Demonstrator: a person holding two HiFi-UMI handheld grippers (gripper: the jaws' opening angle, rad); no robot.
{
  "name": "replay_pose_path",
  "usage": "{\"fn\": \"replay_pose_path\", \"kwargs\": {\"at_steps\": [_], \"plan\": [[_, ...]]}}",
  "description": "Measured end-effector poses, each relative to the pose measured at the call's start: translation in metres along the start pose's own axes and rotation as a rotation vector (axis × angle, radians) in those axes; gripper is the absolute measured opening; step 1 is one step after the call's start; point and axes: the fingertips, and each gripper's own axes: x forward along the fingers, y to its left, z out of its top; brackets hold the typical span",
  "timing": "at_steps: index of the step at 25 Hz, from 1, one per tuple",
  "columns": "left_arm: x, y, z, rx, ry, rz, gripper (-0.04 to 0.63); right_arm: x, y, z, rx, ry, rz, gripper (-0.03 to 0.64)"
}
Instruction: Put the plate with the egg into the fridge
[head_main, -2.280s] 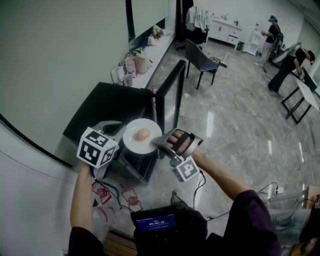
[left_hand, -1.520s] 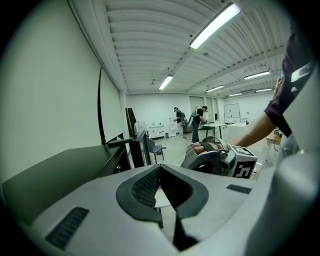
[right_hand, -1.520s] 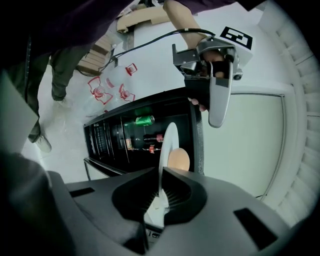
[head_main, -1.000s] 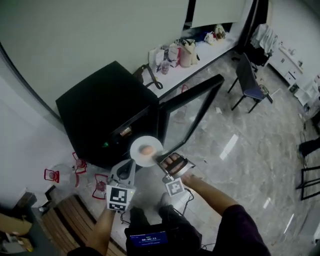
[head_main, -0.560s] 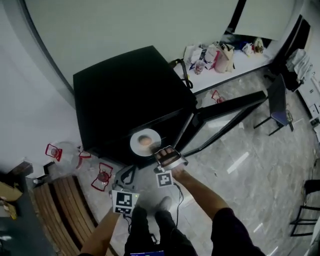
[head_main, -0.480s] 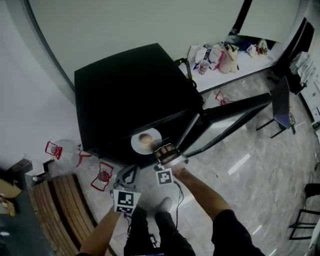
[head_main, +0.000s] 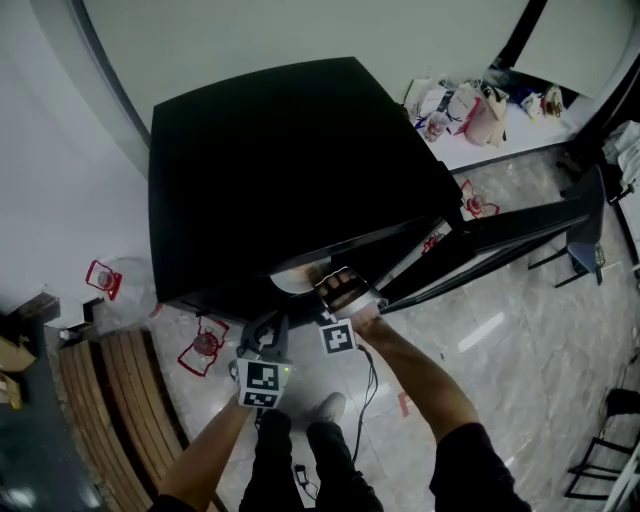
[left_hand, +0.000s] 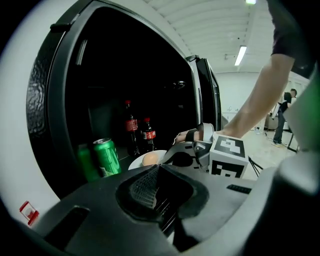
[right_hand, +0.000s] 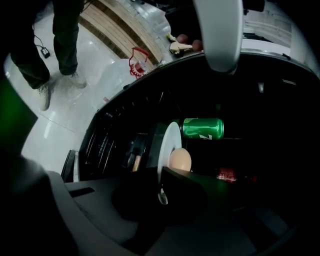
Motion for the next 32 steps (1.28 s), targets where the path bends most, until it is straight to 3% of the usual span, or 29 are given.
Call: {"fn": "replay_pose_path", "kwargs": {"at_steps": [6,11,17,20,22,25,29,32], "plan": [[0.019,0.006,-0.004,-0.012,0.012,0.013,0.009,0.003,-0.014,-0.01,-0.021,0.041,-0.021,0.023],[0.021,0.006,-0.002,-0.034,0.014,0.001,0.009,0.001,-0.042,-0.024,0.036,0.121,-0.047,0.041],[0.01,0.0,0.001,-0.034,0.034,-0.028,0.009,-0.001,-0.029,-0.029,0.115,0.17,0.195,0.144],[0.001,0.0,0.003,-0.025,0.039,-0.046,0.009,-0.002,-0.013,-0.032,0.215,0.187,0.356,0.211],[-0.005,0.001,0.005,-0.018,0.031,-0.057,0.009,-0.004,-0.013,-0.036,0.274,0.203,0.405,0.246],[-0.014,0.003,0.009,-0.022,0.022,-0.077,0.009,-0.017,-0.024,-0.035,0.398,0.173,0.354,0.249],[-0.027,0.0,0.026,-0.05,-0.006,-0.141,0.009,-0.07,-0.035,-0.018,0.827,0.018,0.215,0.243],[-0.036,-0.012,0.057,-0.072,-0.031,-0.205,0.009,-0.136,-0.038,-0.017,1.094,-0.068,-0.008,0.093]]}}
